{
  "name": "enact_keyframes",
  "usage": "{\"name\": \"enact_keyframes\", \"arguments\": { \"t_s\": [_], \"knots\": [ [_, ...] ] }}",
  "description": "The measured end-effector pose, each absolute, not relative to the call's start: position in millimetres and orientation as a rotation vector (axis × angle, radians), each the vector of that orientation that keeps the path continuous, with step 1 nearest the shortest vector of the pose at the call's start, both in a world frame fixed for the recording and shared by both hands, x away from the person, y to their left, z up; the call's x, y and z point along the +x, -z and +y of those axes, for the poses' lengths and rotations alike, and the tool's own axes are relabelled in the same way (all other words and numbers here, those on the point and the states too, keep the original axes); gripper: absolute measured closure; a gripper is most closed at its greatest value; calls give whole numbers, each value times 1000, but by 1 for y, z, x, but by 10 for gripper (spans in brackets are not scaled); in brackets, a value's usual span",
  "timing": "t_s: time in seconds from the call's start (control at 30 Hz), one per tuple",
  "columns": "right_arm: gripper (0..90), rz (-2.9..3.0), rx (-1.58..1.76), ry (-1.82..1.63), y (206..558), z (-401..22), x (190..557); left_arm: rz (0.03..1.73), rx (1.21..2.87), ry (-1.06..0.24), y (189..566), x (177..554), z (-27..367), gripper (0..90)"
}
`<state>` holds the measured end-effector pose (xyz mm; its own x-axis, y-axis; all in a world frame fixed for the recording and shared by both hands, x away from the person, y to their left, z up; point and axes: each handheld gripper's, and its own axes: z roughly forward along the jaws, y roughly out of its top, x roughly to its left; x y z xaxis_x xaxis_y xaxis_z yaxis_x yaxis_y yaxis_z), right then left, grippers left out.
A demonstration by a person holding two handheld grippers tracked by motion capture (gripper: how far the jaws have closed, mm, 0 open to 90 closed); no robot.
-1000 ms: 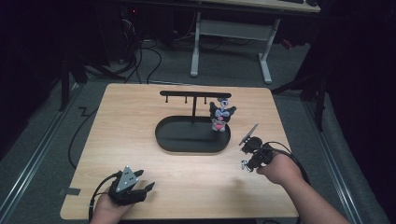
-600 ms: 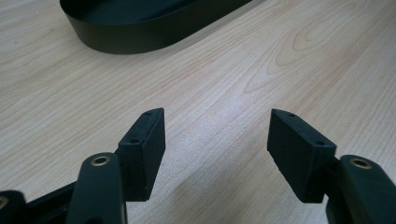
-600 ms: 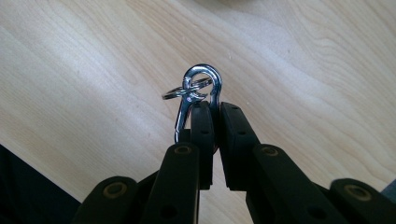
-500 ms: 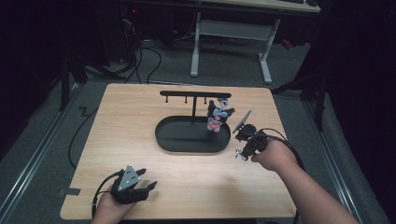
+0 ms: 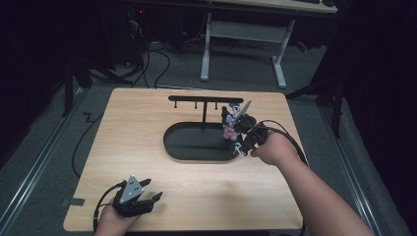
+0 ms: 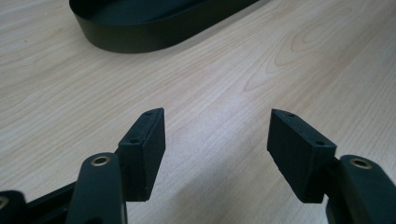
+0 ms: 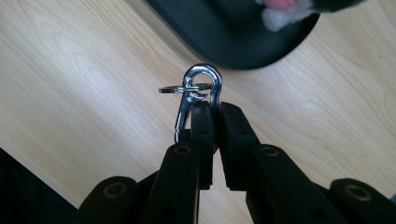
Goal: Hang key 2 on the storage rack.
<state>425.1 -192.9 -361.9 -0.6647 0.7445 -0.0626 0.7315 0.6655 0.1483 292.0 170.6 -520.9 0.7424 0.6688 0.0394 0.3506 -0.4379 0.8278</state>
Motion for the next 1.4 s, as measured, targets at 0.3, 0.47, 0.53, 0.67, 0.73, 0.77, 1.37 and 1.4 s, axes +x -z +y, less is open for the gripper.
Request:
{"name": "enact_keyframes", "arguments": {
  "t_s": [0.3, 0.47, 0.53, 0.67, 0.73, 0.77, 1.37, 1.4],
  "knots": [
    [850, 2766, 1215, -191, 348, -171, 447, 783, 2057, -454, 520, 292, 174, 377],
    [849, 2758, 1225, -206, 342, -165, 455, 788, 2049, -455, 520, 292, 176, 377],
    [850, 2758, 1215, -217, 340, -163, 459, 791, 2049, -451, 519, 291, 177, 377],
    [850, 2748, 1215, -215, 334, -156, 468, 788, 2047, -455, 519, 290, 177, 377],
    [850, 2746, 1195, -212, 331, -150, 474, 784, 2050, -453, 519, 290, 176, 377],
    [850, 2744, 1202, -211, 330, -148, 476, 785, 2051, -451, 520, 290, 176, 377],
    [850, 2717, 1270, -236, 319, -150, 507, 790, 2062, -450, 521, 293, 178, 377],
    [850, 2717, 1270, -236, 319, -150, 507, 791, 2063, -450, 521, 293, 178, 377]
  ]
}}
